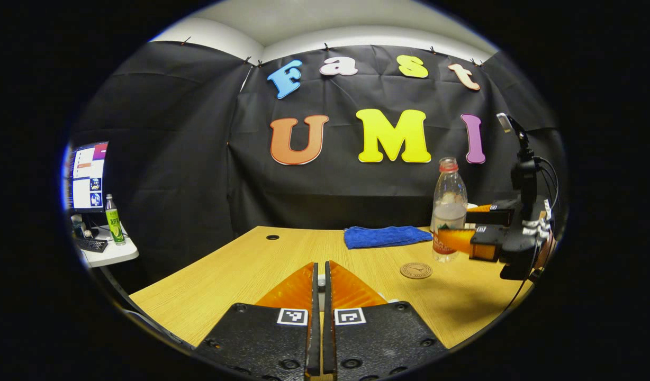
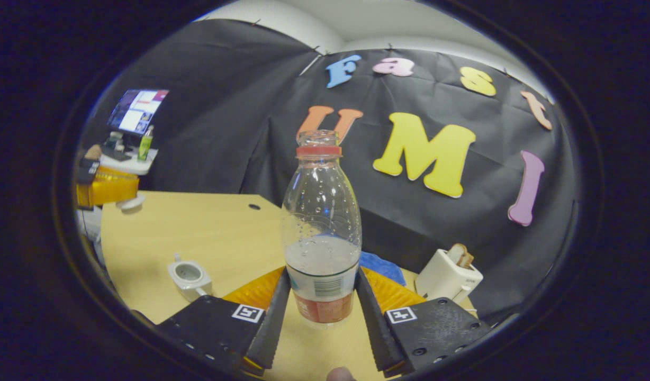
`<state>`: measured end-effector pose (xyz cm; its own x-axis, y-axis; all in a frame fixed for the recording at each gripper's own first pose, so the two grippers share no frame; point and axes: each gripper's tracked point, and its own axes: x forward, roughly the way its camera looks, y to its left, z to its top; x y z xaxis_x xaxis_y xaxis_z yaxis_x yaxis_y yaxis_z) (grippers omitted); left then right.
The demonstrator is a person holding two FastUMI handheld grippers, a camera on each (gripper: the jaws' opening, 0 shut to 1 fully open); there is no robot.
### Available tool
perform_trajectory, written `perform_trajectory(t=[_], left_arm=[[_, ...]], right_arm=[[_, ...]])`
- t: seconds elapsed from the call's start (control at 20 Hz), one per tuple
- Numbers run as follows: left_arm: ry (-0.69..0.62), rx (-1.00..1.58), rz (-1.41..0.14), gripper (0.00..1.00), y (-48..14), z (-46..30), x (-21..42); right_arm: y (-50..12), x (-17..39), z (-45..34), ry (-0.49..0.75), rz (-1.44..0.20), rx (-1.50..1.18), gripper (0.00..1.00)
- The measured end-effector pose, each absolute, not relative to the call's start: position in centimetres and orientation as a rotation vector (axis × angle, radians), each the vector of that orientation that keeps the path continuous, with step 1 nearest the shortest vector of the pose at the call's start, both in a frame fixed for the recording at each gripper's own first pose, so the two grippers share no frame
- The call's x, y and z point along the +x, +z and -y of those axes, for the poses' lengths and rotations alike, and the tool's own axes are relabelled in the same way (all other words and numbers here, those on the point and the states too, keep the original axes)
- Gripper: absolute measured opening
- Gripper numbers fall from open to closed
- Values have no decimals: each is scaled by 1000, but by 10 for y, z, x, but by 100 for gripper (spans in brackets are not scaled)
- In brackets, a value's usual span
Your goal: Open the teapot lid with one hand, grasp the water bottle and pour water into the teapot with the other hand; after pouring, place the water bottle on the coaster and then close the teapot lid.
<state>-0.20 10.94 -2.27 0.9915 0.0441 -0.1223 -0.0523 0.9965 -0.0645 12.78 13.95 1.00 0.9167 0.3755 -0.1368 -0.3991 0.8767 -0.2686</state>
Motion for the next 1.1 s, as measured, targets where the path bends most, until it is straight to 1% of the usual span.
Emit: perform_trajectory(t=[0.15, 0.45, 0.8, 1.1], left_arm=[[51, -58, -117, 4, -20, -108, 0], [66, -40, -124, 5, -24, -113, 0], [88, -22, -144, 5, -37, -119, 4], [94, -19, -153, 5, -43, -122, 4]], right_arm=[[15, 152, -132, 396, -82, -125, 70], [-17, 197, -129, 394, -152, -55, 70], [-59, 224, -129, 378, -205, -75, 69], [-75, 233, -133, 386, -215, -116, 70]])
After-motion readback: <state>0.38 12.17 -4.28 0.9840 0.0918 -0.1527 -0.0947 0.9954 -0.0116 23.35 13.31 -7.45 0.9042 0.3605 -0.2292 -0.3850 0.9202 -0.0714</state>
